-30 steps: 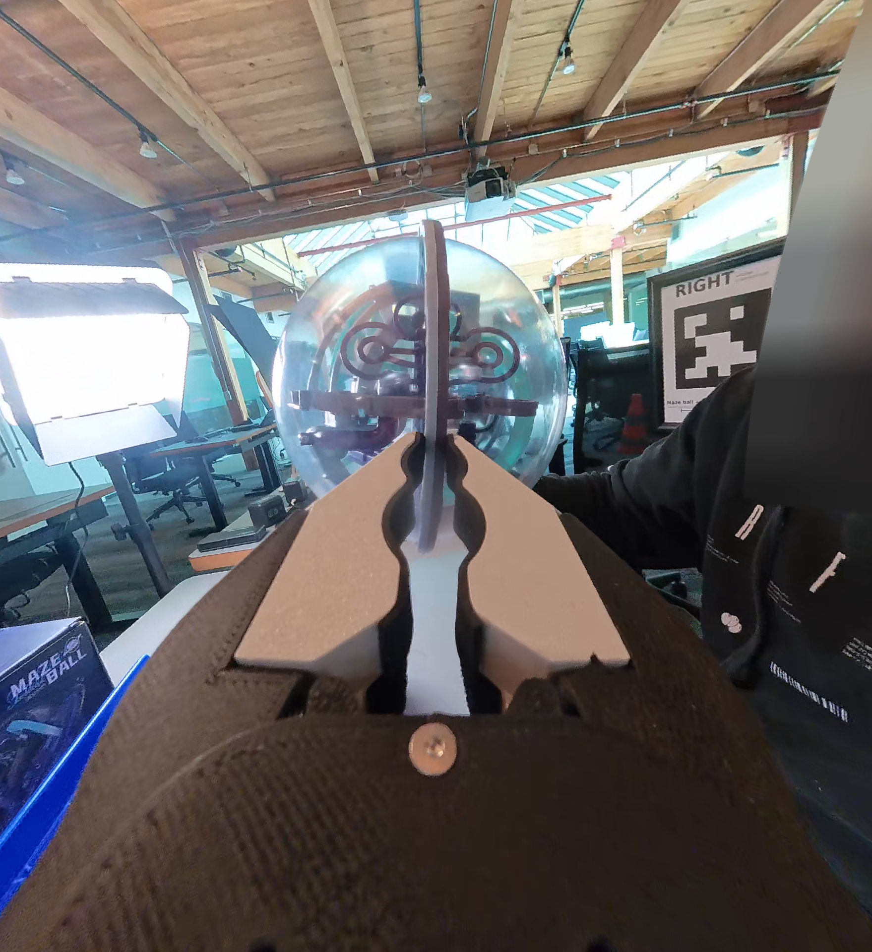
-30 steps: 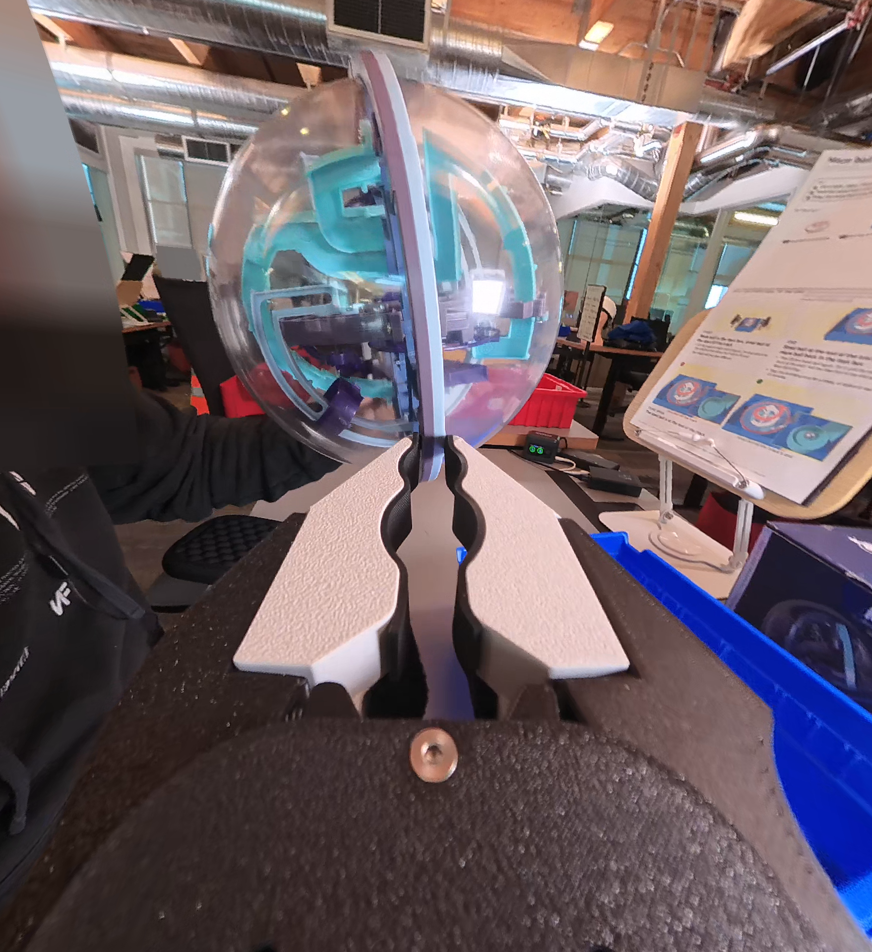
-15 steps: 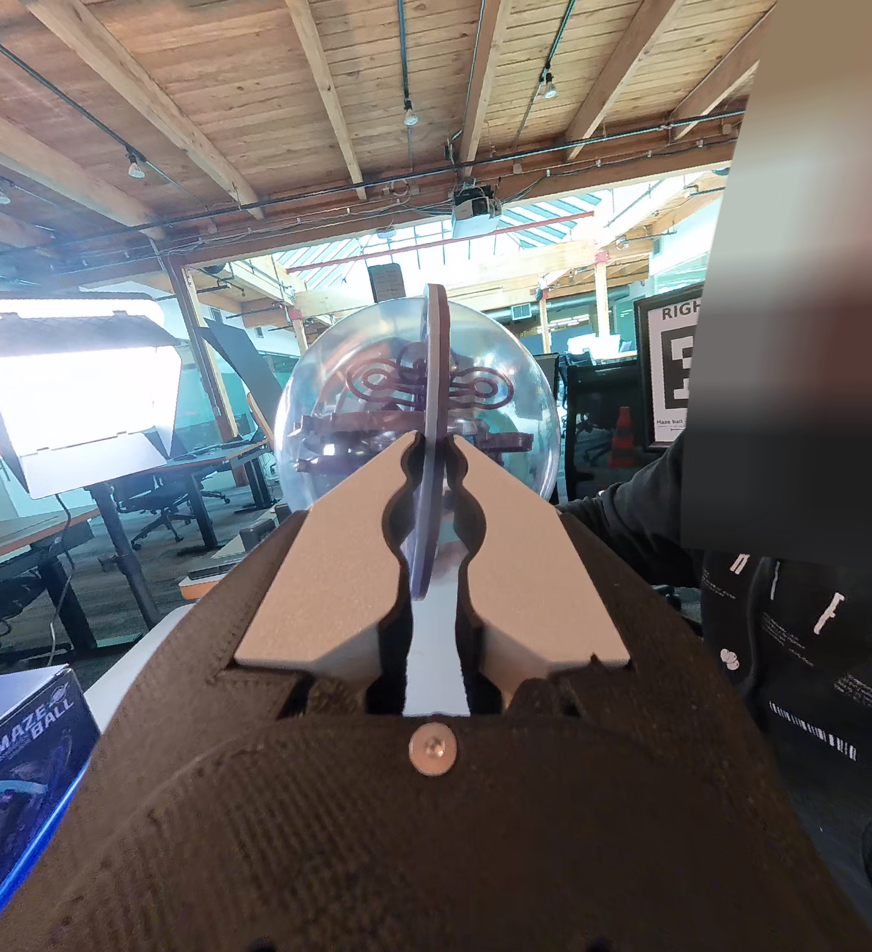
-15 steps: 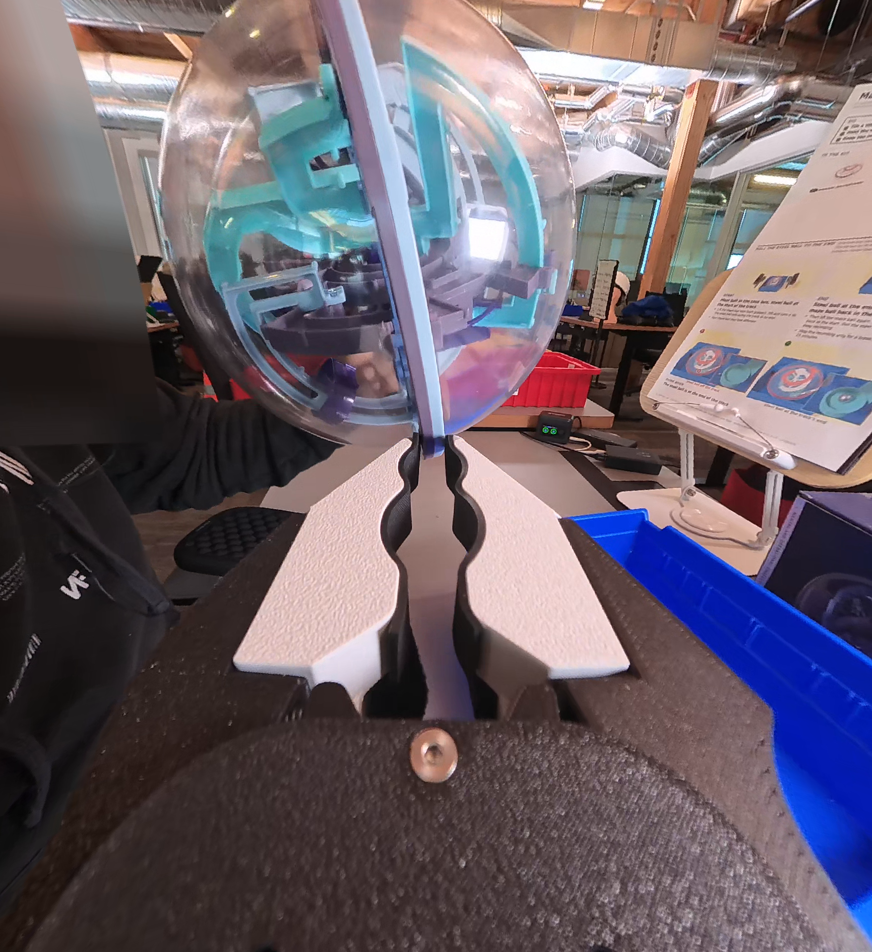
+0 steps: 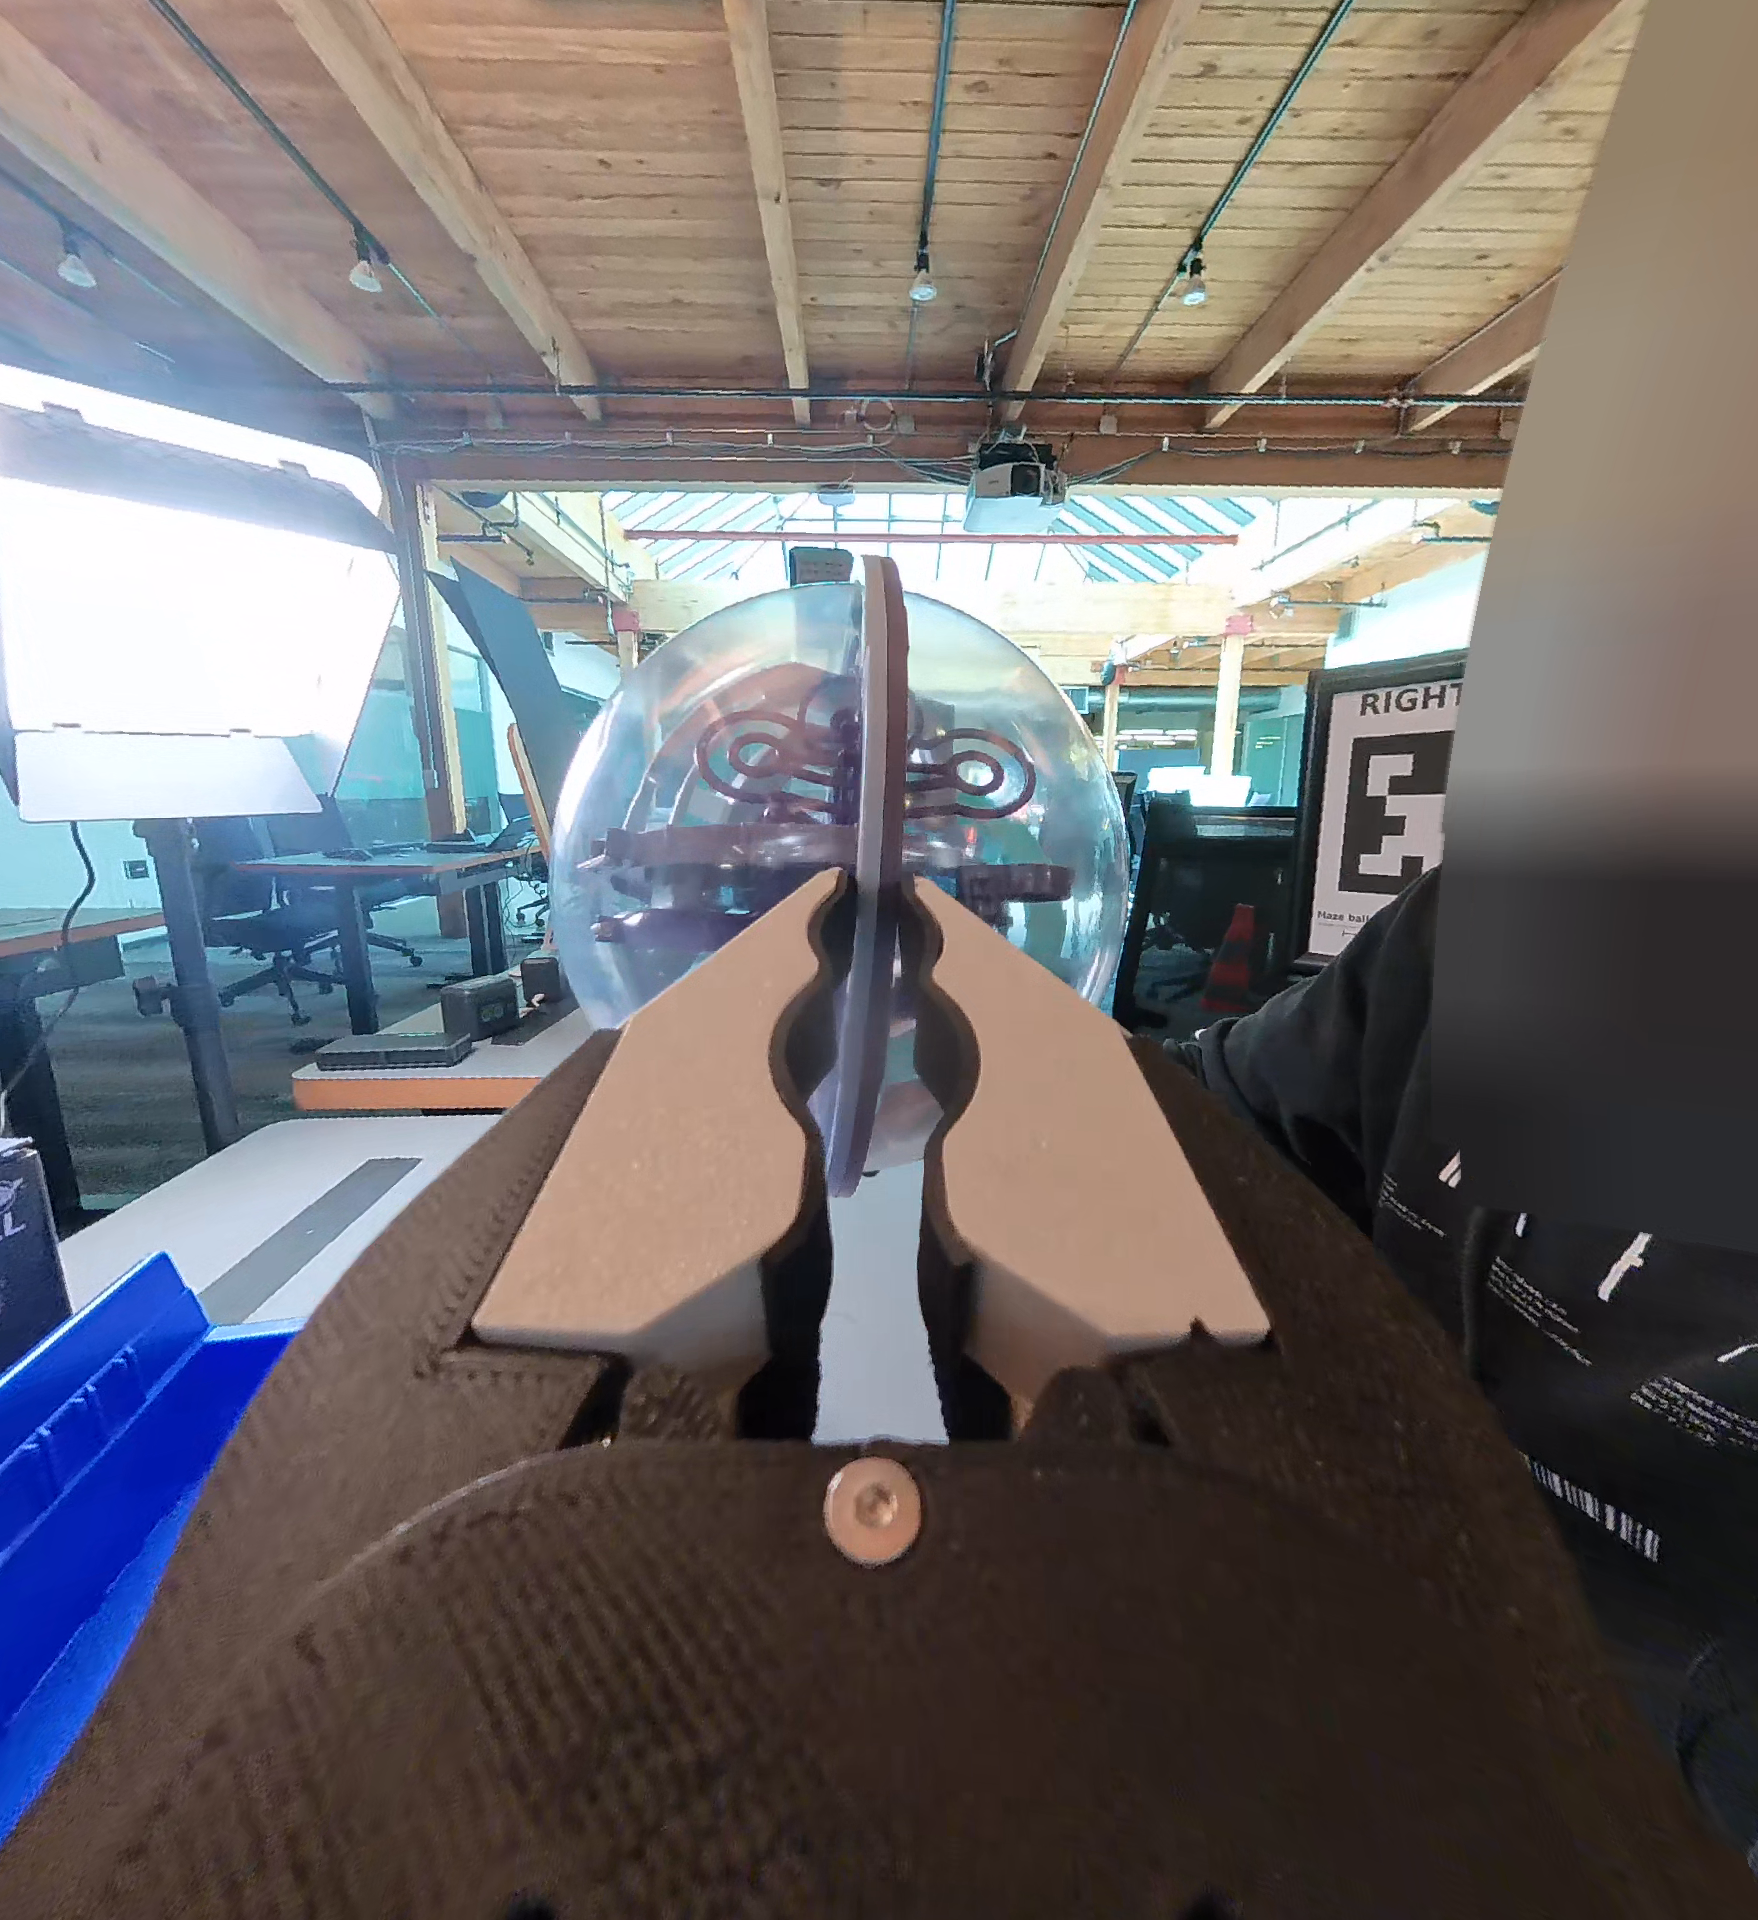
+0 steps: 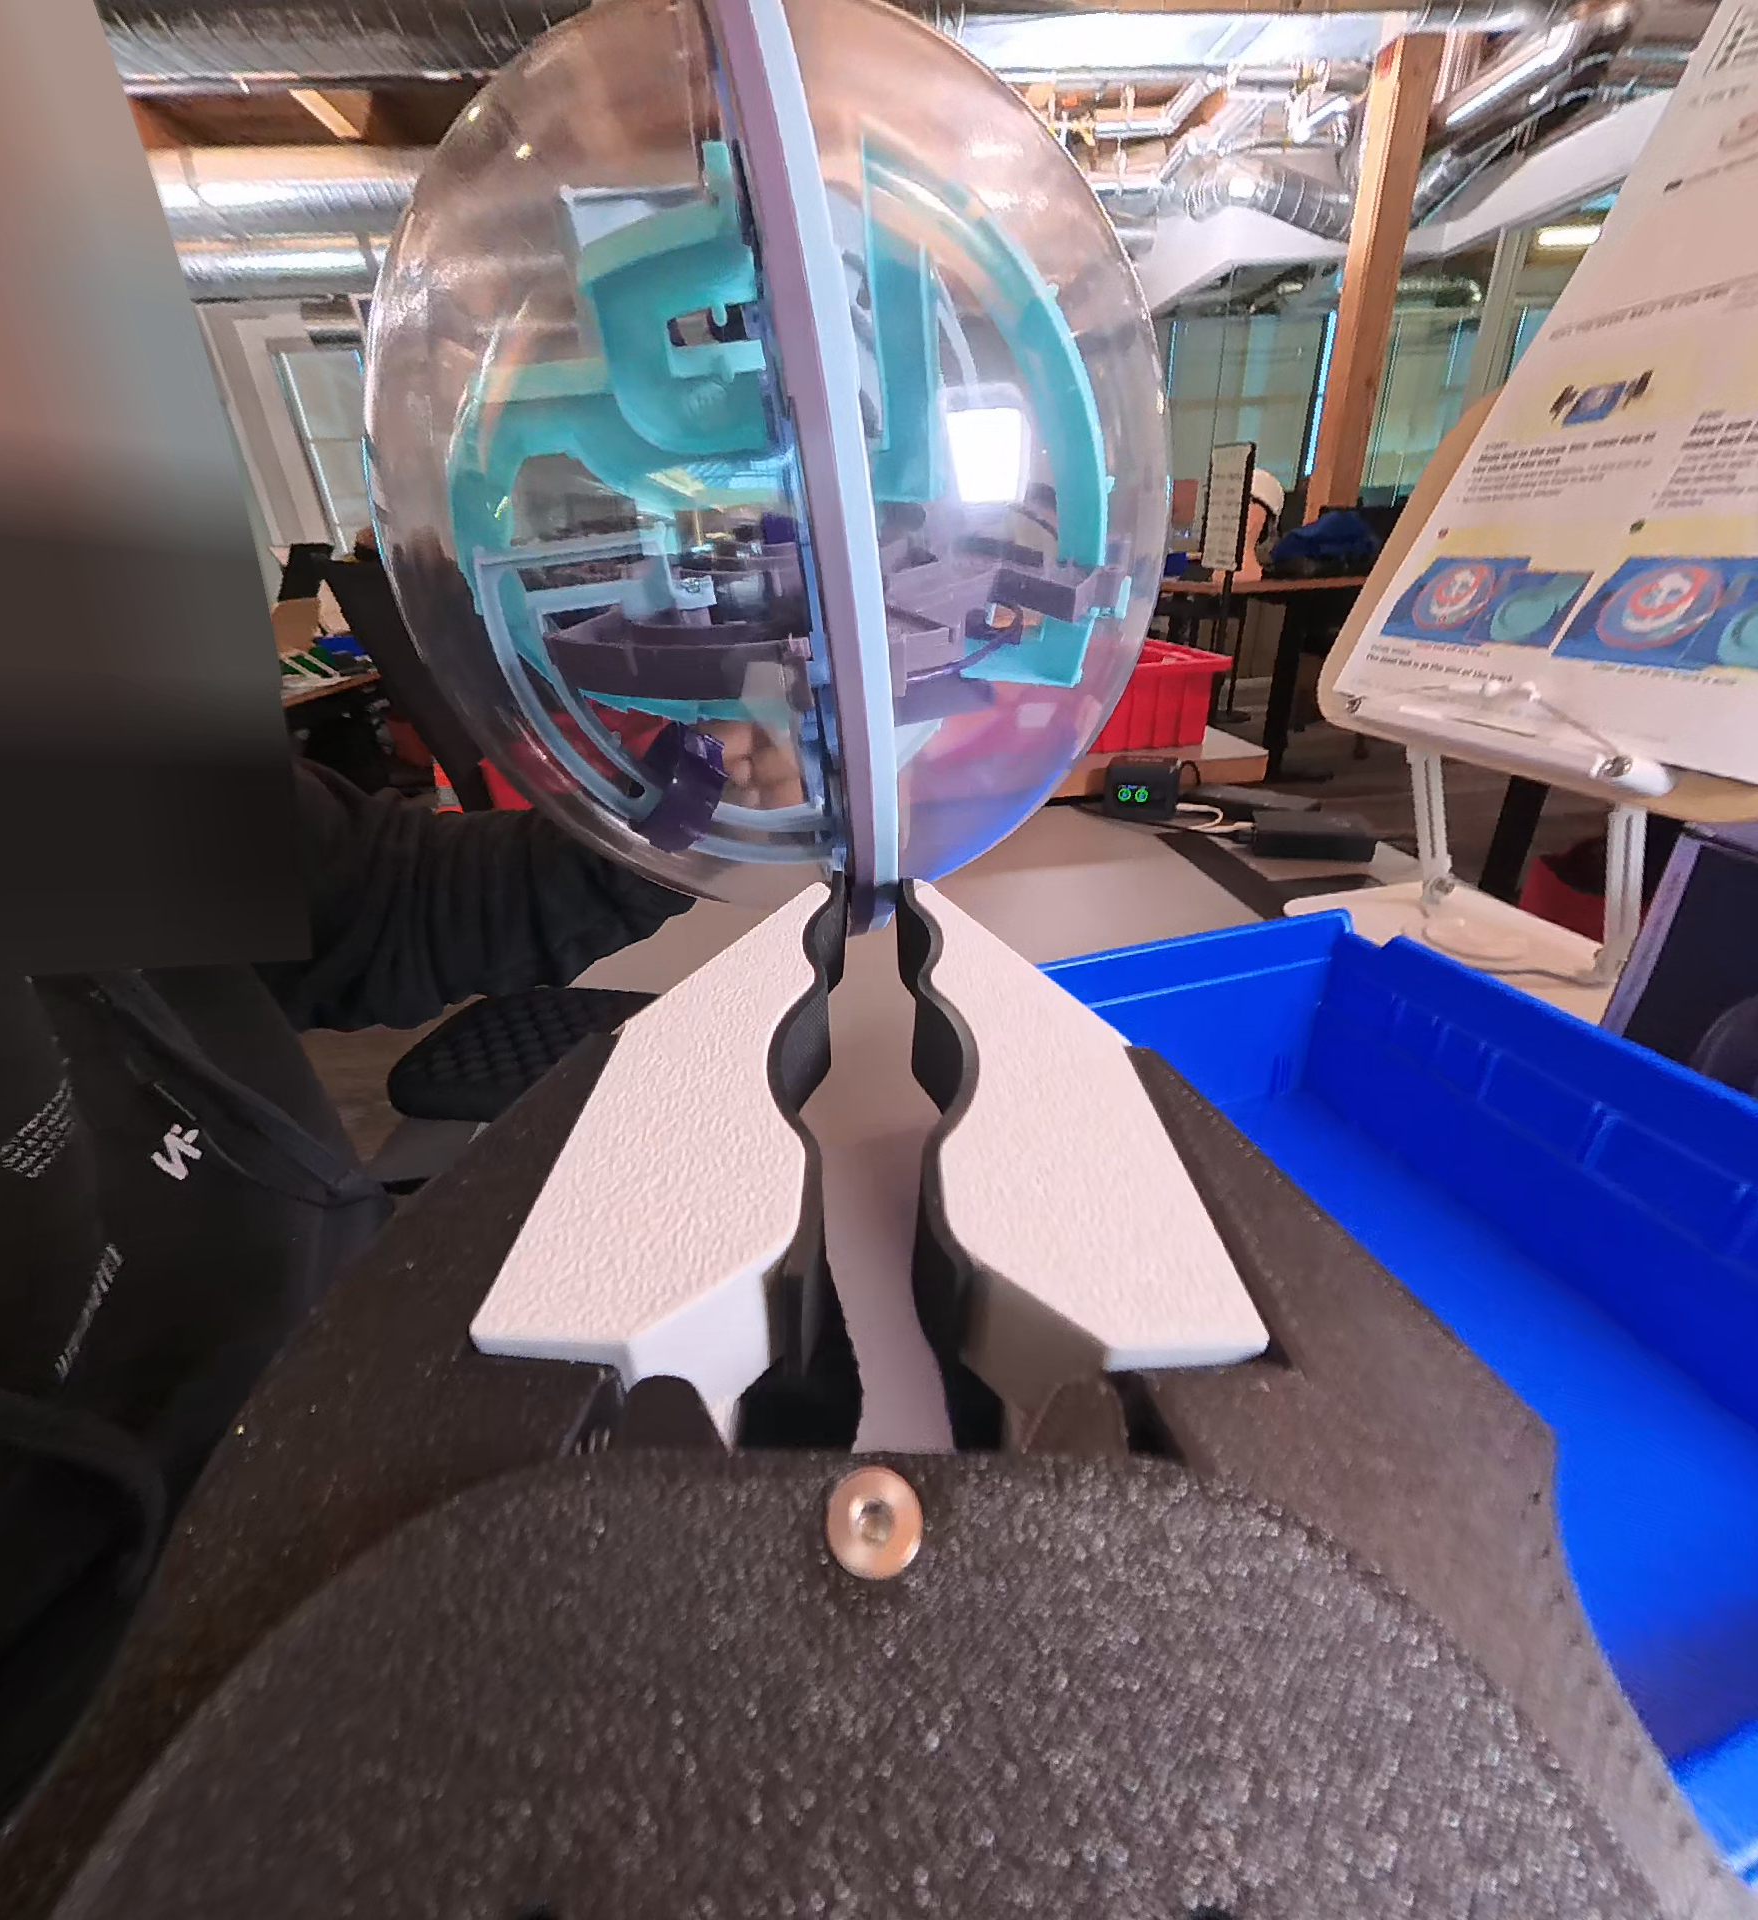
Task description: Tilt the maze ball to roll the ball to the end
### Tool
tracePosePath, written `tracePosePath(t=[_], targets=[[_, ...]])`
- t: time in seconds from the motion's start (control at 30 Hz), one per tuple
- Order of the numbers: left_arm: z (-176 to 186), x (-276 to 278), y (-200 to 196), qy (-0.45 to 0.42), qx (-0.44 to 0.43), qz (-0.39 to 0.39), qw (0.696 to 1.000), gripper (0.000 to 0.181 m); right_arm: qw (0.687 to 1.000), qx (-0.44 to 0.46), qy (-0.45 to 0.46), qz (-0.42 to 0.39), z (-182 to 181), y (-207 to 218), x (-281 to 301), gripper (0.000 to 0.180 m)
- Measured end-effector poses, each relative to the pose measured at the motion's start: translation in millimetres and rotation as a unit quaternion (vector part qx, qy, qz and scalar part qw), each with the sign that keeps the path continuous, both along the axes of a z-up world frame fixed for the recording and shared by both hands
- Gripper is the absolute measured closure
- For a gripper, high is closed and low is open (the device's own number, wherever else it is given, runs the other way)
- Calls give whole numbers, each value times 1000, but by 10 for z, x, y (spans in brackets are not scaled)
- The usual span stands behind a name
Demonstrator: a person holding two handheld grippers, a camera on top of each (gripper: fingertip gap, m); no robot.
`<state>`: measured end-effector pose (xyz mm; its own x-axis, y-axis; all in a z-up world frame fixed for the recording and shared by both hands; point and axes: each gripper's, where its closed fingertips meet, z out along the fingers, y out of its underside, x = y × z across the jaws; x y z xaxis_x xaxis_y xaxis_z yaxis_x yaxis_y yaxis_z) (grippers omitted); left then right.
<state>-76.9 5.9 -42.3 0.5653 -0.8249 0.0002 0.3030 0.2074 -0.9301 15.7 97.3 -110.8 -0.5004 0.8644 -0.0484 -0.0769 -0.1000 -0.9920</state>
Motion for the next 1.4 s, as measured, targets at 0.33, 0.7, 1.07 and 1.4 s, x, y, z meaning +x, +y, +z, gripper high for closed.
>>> tracePosePath(t=[0.33,0.7,1.07,1.4], targets=[[-374,-78,-98,-26,-55,4,998,174,999,-25,-32,9,-266,-121,14,172],[-711,-55,-125,-24,-107,2,994,174,997,-40,-71,20,-474,-185,115,172],[-1062,1,-126,-45,-189,5,981,174,989,-77,-125,24,-697,-230,227,172],[-1617,49,-100,-72,-353,8,933,174,955,-154,-254,21,-1144,-199,282,172]])
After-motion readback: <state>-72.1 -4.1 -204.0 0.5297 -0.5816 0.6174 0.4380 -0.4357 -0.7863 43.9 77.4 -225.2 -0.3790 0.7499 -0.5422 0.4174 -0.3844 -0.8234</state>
